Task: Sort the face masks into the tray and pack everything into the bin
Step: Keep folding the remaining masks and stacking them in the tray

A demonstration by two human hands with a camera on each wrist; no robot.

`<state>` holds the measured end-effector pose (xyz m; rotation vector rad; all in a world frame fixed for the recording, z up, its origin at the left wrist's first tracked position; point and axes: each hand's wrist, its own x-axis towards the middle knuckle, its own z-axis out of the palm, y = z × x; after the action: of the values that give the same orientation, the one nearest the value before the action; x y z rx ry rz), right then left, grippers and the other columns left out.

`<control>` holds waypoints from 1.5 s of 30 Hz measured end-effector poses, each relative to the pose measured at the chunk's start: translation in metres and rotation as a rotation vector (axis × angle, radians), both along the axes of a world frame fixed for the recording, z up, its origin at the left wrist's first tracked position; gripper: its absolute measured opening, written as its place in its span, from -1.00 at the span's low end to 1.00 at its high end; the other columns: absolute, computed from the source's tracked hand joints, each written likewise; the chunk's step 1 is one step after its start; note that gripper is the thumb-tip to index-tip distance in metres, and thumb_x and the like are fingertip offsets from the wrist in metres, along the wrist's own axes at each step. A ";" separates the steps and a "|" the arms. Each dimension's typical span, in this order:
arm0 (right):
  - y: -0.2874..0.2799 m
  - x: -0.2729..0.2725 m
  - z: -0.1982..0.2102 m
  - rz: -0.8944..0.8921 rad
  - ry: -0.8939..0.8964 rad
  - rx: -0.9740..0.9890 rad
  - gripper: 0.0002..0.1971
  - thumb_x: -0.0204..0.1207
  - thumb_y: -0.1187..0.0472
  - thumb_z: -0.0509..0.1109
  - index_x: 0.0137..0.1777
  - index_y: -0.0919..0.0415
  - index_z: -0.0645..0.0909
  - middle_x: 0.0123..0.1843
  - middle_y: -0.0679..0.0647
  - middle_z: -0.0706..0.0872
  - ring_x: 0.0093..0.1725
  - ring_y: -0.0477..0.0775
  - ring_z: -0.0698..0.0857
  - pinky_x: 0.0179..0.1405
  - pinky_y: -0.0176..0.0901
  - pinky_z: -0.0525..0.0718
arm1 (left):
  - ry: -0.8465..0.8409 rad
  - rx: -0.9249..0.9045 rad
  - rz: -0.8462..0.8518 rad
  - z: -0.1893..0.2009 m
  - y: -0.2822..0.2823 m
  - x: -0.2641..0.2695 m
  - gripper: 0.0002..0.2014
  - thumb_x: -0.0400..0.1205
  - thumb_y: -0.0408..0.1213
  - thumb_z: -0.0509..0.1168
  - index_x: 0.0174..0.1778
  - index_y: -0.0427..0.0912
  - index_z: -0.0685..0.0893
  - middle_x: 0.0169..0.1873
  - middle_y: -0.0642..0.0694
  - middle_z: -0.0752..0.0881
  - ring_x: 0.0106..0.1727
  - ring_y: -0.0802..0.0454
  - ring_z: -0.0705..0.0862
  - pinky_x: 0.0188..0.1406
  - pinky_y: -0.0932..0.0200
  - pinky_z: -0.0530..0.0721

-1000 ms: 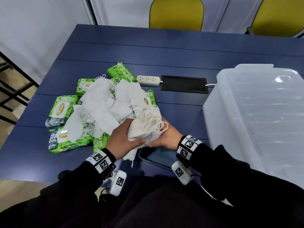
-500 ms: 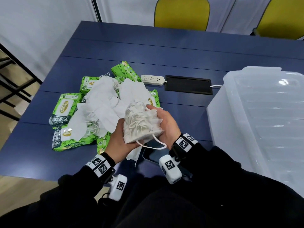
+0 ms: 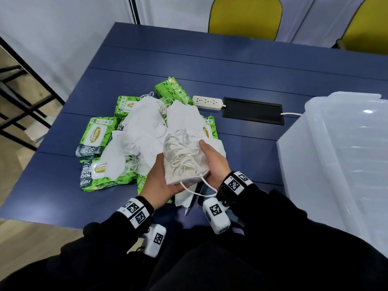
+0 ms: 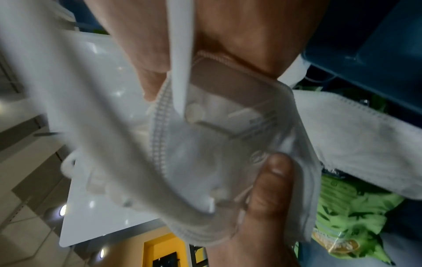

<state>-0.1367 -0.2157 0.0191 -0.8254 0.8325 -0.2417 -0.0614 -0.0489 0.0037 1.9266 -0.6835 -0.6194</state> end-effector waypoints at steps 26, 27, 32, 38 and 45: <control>0.139 0.110 -0.058 0.947 0.010 -0.582 -0.57 0.57 0.20 0.36 0.44 -0.04 0.54 0.29 0.06 0.73 0.28 0.03 0.70 0.30 -0.12 0.65 | -0.153 0.367 -0.033 -0.061 0.201 0.119 -0.25 0.34 0.16 0.62 0.36 0.06 0.44 0.11 0.08 0.58 0.02 0.01 0.61 -0.14 0.14 0.53; 0.137 0.109 -0.059 1.097 -0.036 -0.713 -0.42 0.51 0.26 0.42 0.54 0.03 0.46 0.39 0.12 0.68 0.35 0.03 0.66 0.36 -0.16 0.60 | -0.150 0.388 -0.069 -0.066 0.205 0.120 -0.23 0.34 0.22 0.58 0.40 0.04 0.45 0.16 0.05 0.60 0.09 -0.03 0.64 -0.03 0.10 0.59; 0.137 0.101 -0.098 1.420 -0.103 -1.434 0.35 0.10 -0.17 0.74 0.78 0.21 0.02 0.79 0.16 0.14 0.78 0.14 0.10 0.75 -0.02 0.11 | -0.126 0.416 -0.137 -0.075 0.209 0.123 -0.14 0.31 0.35 0.44 0.45 -0.09 0.51 0.24 -0.15 0.67 0.20 -0.12 0.65 0.10 0.07 0.58; 0.163 0.091 -0.120 1.318 -0.024 -1.639 0.32 0.06 -0.17 0.65 0.74 0.26 0.01 0.73 0.17 0.16 0.77 0.21 0.06 0.67 0.30 0.27 | -0.120 0.241 -0.073 -0.079 0.208 0.113 -0.08 0.26 0.15 0.66 0.49 -0.07 0.46 0.26 0.04 0.59 0.26 0.13 0.56 0.25 0.22 0.52; 0.173 0.099 -0.120 1.142 -0.019 -1.551 0.01 0.23 -0.19 0.53 0.64 0.27 0.30 0.46 0.18 0.47 0.41 0.24 0.43 0.44 0.24 0.50 | -0.196 0.260 -0.110 -0.082 0.210 0.111 -0.25 0.44 0.12 0.60 0.49 0.03 0.45 0.26 -0.08 0.61 0.26 -0.05 0.59 0.22 0.02 0.62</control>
<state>-0.0376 -0.0424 -0.1012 -2.5766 -0.1263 0.2016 0.0496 0.1609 -0.0788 2.2229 -0.8726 -0.6163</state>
